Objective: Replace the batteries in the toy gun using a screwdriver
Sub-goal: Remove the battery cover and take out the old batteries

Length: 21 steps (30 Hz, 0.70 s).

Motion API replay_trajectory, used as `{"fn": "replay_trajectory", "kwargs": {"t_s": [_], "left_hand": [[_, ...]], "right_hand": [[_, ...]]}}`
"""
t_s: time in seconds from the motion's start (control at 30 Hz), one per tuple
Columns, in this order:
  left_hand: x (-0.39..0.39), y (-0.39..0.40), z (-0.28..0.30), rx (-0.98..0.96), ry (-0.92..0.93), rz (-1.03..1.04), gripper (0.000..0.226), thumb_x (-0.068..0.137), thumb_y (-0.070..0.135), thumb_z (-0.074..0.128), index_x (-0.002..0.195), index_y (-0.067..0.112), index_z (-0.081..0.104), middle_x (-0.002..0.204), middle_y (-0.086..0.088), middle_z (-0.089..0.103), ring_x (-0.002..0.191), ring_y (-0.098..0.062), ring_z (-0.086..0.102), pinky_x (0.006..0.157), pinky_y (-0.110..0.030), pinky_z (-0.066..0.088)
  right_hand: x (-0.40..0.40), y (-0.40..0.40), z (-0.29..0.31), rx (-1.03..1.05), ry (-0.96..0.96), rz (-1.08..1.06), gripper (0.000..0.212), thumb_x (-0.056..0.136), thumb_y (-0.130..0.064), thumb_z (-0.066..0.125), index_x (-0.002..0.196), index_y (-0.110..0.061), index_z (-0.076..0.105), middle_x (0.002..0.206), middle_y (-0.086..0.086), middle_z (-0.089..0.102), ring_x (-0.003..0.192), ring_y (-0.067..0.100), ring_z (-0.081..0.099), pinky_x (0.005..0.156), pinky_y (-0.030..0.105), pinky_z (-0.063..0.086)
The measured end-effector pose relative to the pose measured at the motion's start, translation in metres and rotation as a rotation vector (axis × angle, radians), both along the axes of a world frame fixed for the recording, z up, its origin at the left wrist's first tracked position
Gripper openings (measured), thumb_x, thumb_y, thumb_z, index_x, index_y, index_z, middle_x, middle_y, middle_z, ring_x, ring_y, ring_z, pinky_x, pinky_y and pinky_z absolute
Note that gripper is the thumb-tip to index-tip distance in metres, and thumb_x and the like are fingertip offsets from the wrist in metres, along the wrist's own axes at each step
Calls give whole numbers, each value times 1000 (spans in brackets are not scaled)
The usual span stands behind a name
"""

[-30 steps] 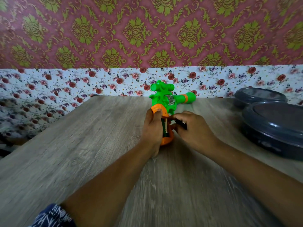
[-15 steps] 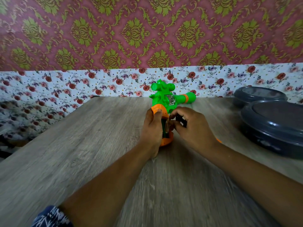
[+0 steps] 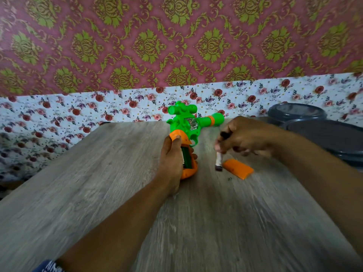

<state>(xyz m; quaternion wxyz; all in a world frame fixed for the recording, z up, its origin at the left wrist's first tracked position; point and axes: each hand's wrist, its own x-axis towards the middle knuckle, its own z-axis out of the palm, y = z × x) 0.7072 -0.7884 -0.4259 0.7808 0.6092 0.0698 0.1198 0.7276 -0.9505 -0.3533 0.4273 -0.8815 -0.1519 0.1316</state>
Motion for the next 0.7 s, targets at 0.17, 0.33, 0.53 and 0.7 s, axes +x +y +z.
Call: {"fn": "replay_trajectory", "kwargs": {"t_s": [0.17, 0.33, 0.53, 0.7], "left_hand": [[2, 0, -3, -12, -12, 3, 14, 101, 32, 36, 111, 26, 45, 80, -8, 61, 58, -16, 61, 47, -22, 53], [3, 3, -4, -20, 4, -14, 28, 101, 35, 36, 124, 21, 45, 82, -8, 62, 61, -15, 62, 48, -22, 54], [8, 5, -9, -23, 15, -21, 43, 101, 36, 36, 135, 12, 43, 80, -8, 62, 52, -10, 64, 50, -24, 54], [8, 5, -9, -59, 19, -51, 43, 101, 35, 36, 137, 12, 42, 82, -9, 61, 48, -8, 64, 47, -23, 55]], "right_hand": [[4, -29, 7, -400, 150, 22, 22, 75, -11, 74, 87, 5, 65, 52, 4, 65, 33, 6, 33, 38, 16, 26], [11, -39, -7, -428, 270, -23, 15, 79, -12, 72, 81, -4, 59, 62, 11, 69, 33, 6, 30, 35, 12, 23], [17, -47, -15, -432, 338, -82, 13, 86, -13, 64, 82, -1, 60, 52, 6, 67, 32, 4, 30, 30, 12, 24], [20, -48, -17, -422, 380, -98, 15, 89, -16, 59, 83, -3, 56, 54, 7, 68, 33, 4, 29, 29, 12, 23]]}}
